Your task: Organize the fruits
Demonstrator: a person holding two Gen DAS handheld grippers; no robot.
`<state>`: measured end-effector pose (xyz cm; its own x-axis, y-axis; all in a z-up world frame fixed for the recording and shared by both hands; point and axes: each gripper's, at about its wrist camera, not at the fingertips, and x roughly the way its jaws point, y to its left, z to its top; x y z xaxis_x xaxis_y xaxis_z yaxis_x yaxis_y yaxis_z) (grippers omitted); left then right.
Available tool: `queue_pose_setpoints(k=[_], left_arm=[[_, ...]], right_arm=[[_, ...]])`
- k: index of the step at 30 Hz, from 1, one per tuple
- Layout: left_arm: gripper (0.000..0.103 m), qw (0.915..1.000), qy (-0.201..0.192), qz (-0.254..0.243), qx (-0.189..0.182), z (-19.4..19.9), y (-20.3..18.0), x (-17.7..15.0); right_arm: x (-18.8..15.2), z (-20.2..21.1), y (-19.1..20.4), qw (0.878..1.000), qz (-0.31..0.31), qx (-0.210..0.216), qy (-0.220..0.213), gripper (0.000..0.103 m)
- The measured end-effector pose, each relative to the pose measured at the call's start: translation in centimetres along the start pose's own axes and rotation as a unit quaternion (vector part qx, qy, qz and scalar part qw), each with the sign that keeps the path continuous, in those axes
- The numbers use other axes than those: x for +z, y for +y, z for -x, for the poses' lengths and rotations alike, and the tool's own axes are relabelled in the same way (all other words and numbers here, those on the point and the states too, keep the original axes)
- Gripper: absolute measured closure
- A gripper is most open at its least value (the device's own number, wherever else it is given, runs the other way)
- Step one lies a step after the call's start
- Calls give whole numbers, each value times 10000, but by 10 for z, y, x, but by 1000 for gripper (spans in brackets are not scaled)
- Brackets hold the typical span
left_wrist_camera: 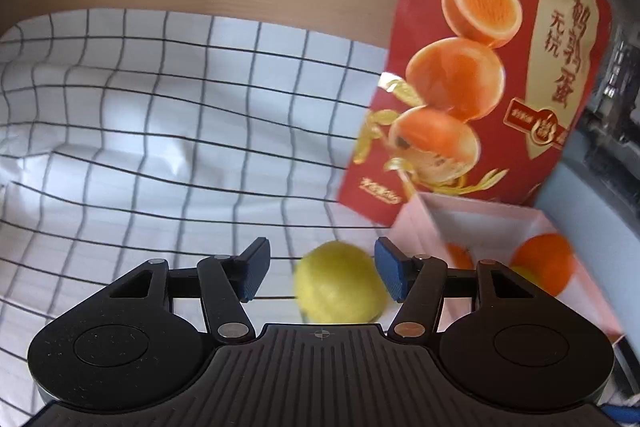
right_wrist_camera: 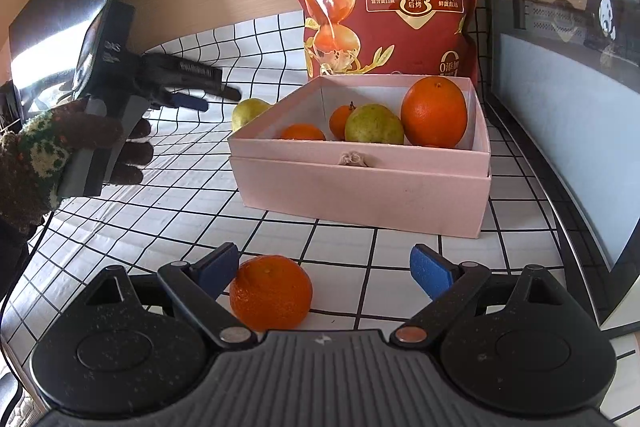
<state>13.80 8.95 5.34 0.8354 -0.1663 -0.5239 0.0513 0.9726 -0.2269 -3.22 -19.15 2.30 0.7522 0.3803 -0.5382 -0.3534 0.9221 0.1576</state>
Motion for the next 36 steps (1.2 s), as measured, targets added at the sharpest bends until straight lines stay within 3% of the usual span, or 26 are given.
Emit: queue_pose_setpoints(k=[3,7,12,13,17,31,36], left_arm=[[40,9995,182,-112,229,-6,-13,2],[37,9978,617,27,239,-18,-23,0],[39,9954,668,-271,632,-29,-28,-1],[34,9945,747,-283,684,-33,-26,-1],[33,9928,1128,19,407,-52,-12,-6],[35,9968,751,187,-218,-45,5,-23],[35,9961,803,154,-321,-26,8,-31]], right_arm=[[-1,-1,0,10000,-30,9,30,9],[-1,-2,-1,10000,-57,8,31,9],[-1,-2,0,10000,-57,-1,25,9],[-1,-2,0,10000,-55,-1,25,9],[-1,-1,1,10000,-59,-4,25,9],[-1,-2,1,10000,-63,-11,22,9],[-1,-2,0,10000,-70,-9,23,9]])
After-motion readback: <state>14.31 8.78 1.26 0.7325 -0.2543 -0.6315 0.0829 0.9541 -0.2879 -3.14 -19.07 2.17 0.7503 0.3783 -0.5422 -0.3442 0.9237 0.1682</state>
